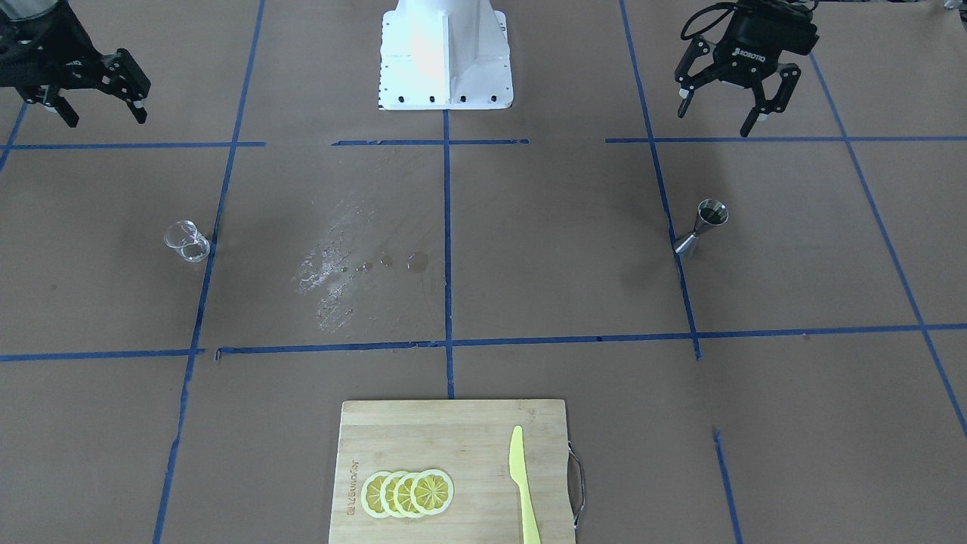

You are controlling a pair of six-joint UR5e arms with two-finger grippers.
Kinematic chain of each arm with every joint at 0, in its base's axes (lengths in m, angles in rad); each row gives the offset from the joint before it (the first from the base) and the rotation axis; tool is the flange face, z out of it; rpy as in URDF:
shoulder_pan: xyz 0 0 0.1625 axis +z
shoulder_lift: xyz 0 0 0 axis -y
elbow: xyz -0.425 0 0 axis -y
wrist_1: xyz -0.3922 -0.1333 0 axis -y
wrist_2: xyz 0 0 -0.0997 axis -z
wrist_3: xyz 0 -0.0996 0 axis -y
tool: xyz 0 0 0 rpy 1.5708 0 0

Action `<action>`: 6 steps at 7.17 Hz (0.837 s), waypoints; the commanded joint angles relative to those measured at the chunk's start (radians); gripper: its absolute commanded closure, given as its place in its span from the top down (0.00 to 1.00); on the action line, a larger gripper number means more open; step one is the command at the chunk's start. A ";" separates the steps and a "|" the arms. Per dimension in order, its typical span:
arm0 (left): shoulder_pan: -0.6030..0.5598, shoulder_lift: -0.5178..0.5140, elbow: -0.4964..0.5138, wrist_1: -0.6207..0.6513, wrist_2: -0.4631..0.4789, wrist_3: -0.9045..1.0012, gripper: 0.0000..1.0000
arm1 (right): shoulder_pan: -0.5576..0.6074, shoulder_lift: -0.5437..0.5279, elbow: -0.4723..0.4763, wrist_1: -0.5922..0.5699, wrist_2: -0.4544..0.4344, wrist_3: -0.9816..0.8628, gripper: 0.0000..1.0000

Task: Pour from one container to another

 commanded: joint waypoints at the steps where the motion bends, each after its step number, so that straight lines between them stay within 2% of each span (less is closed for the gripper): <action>1: -0.157 -0.071 0.007 0.171 -0.119 0.205 1.00 | 0.186 0.019 -0.016 -0.127 0.098 -0.303 1.00; 2: -0.257 -0.129 0.019 0.276 -0.189 0.328 1.00 | 0.252 0.051 -0.044 -0.203 0.100 -0.429 1.00; 3: -0.366 -0.201 0.057 0.381 -0.251 0.466 1.00 | 0.346 0.082 -0.111 -0.225 0.103 -0.561 1.00; 4: -0.465 -0.251 0.120 0.439 -0.332 0.598 1.00 | 0.430 0.096 -0.186 -0.217 0.158 -0.671 1.00; 5: -0.574 -0.271 0.218 0.455 -0.429 0.736 1.00 | 0.551 0.138 -0.293 -0.222 0.292 -0.800 1.00; 6: -0.685 -0.294 0.321 0.455 -0.501 0.851 1.00 | 0.625 0.154 -0.375 -0.223 0.346 -0.917 1.00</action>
